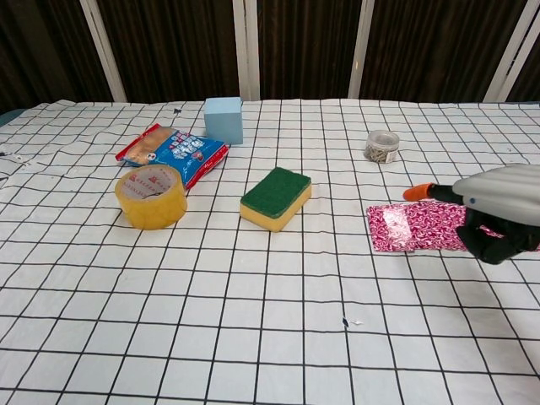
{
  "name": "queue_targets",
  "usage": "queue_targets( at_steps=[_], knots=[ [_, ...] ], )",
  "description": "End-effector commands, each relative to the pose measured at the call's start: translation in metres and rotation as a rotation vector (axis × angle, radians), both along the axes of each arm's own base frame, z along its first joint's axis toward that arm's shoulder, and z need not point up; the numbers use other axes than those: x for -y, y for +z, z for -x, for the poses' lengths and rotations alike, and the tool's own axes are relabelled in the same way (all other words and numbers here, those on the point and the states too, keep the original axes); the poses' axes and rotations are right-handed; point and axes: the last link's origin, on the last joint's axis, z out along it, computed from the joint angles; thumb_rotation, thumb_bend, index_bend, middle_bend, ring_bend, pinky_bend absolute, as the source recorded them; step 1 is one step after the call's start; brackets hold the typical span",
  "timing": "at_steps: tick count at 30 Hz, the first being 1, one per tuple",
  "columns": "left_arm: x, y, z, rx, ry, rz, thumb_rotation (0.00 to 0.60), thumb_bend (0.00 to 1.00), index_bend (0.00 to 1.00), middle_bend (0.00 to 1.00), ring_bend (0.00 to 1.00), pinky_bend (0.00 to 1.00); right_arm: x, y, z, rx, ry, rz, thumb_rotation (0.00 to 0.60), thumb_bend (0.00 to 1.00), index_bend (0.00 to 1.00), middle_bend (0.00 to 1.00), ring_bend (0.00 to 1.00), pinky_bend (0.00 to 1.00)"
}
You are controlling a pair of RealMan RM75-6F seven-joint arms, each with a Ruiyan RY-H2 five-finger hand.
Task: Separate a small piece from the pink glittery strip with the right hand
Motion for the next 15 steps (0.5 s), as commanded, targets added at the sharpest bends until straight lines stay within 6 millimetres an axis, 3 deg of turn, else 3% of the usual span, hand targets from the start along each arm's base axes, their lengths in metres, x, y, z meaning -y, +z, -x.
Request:
queue_targets(
  at_steps=[1, 15],
  knots=[
    [0.000, 0.000, 0.000, -0.001, 0.000, 0.002, 0.600, 0.26, 0.18, 0.04, 0.00, 0.07, 0.000, -0.008, -0.004, -0.008, -0.001, -0.018, 0.600, 0.75, 0.04, 0.86, 0.86, 0.68],
    [-0.002, -0.002, 0.000, -0.011, 0.007, 0.008, 0.600, 0.26, 0.18, 0.04, 0.00, 0.07, 0.009, -0.023, -0.003, -0.049, -0.034, -0.044, 0.600, 0.76, 0.04, 0.86, 0.86, 0.68]
  ],
)
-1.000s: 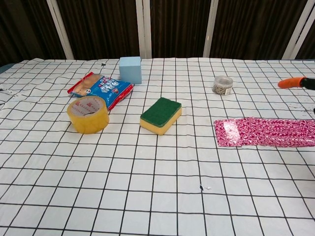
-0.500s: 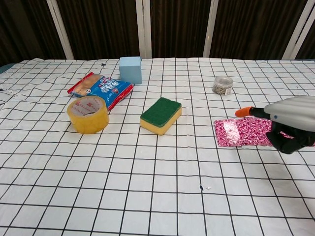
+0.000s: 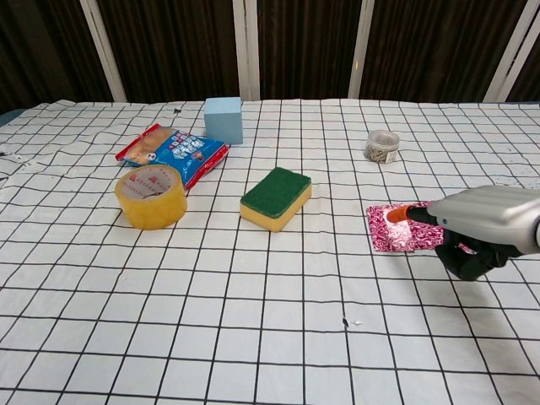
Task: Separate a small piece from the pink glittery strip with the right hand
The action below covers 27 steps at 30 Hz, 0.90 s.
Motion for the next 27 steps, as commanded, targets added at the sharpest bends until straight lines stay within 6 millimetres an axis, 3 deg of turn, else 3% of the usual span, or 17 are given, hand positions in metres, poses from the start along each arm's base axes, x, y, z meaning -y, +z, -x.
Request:
queue_targets(
  at_steps=[1, 27],
  knots=[
    [0.000, 0.000, 0.000, -0.002, 0.002, 0.000, 0.600, 0.26, 0.18, 0.04, 0.00, 0.07, 0.002, -0.002, 0.000, -0.007, -0.003, 0.001, 0.600, 0.76, 0.04, 0.86, 0.86, 0.68],
    [-0.002, -0.002, 0.000, -0.013, 0.010, 0.003, 0.600, 0.27, 0.18, 0.04, 0.00, 0.07, 0.013, -0.017, 0.001, -0.055, -0.044, -0.045, 0.600, 0.76, 0.05, 0.86, 0.86, 0.68]
  ],
)
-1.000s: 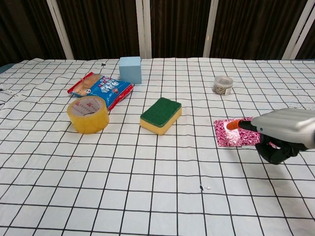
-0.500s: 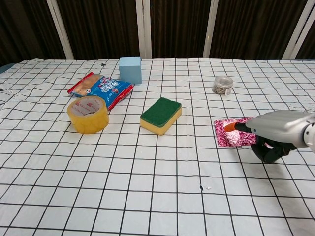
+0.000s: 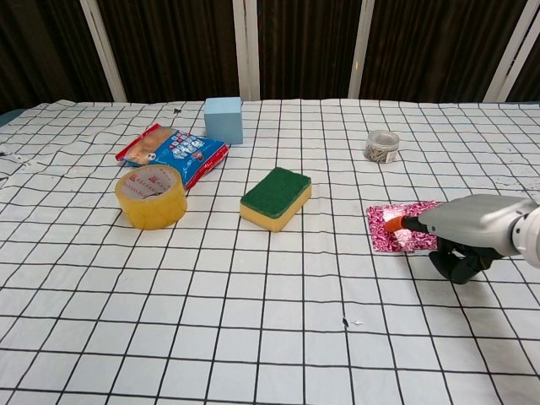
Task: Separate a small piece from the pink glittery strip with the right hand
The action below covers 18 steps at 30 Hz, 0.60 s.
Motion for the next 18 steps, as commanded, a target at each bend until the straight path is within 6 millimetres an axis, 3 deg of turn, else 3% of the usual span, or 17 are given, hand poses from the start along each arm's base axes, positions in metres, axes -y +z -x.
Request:
queue_targets(
  at_steps=[1, 18],
  knots=[
    [0.000, 0.000, 0.000, 0.000, -0.001, 0.000, 0.600, 0.27, 0.18, 0.04, 0.00, 0.07, -0.001, -0.001, -0.002, -0.003, 0.004, -0.006, 0.600, 0.76, 0.05, 0.86, 0.86, 0.68],
    [0.001, 0.004, 0.002, 0.013, -0.006, -0.011, 0.600, 0.27, 0.18, 0.04, 0.00, 0.07, -0.002, -0.016, -0.025, -0.004, 0.043, -0.036, 0.600, 0.76, 0.06, 0.86, 0.86, 0.68]
  ],
)
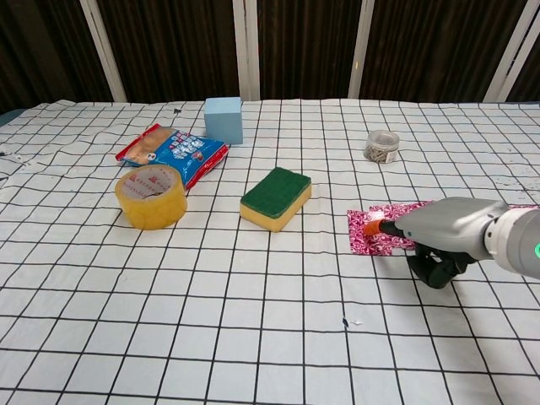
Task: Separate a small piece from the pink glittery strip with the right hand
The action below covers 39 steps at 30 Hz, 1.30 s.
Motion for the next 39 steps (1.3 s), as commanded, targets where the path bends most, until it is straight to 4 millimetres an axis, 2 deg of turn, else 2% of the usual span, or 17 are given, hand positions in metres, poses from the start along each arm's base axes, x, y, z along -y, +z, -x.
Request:
queue_targets(
  at_steps=[1, 11, 27, 33, 39],
  knots=[
    [0.000, 0.000, 0.000, 0.001, -0.001, -0.001, 0.600, 0.27, 0.18, 0.04, 0.00, 0.07, -0.001, -0.002, -0.005, 0.001, 0.009, -0.007, 0.600, 0.76, 0.06, 0.86, 0.86, 0.68],
    [0.001, 0.004, 0.002, 0.011, -0.001, -0.008, 0.600, 0.27, 0.18, 0.04, 0.00, 0.07, -0.009, -0.015, -0.021, 0.008, 0.043, -0.042, 0.600, 0.76, 0.06, 0.86, 0.86, 0.68],
    [0.002, 0.006, 0.003, 0.020, -0.007, -0.013, 0.600, 0.27, 0.19, 0.04, 0.00, 0.07, -0.020, -0.023, -0.040, 0.020, 0.087, -0.061, 0.600, 0.76, 0.06, 0.86, 0.86, 0.68],
    [0.002, 0.006, 0.003, 0.019, -0.003, -0.013, 0.600, 0.26, 0.19, 0.04, 0.00, 0.07, -0.018, -0.017, -0.046, 0.052, 0.094, -0.036, 0.600, 0.76, 0.06, 0.86, 0.86, 0.68],
    [0.001, 0.006, 0.003, 0.017, -0.004, -0.012, 0.600, 0.27, 0.19, 0.04, 0.00, 0.07, -0.012, 0.001, -0.050, 0.095, 0.090, 0.019, 0.600, 0.76, 0.06, 0.86, 0.86, 0.68]
  ],
)
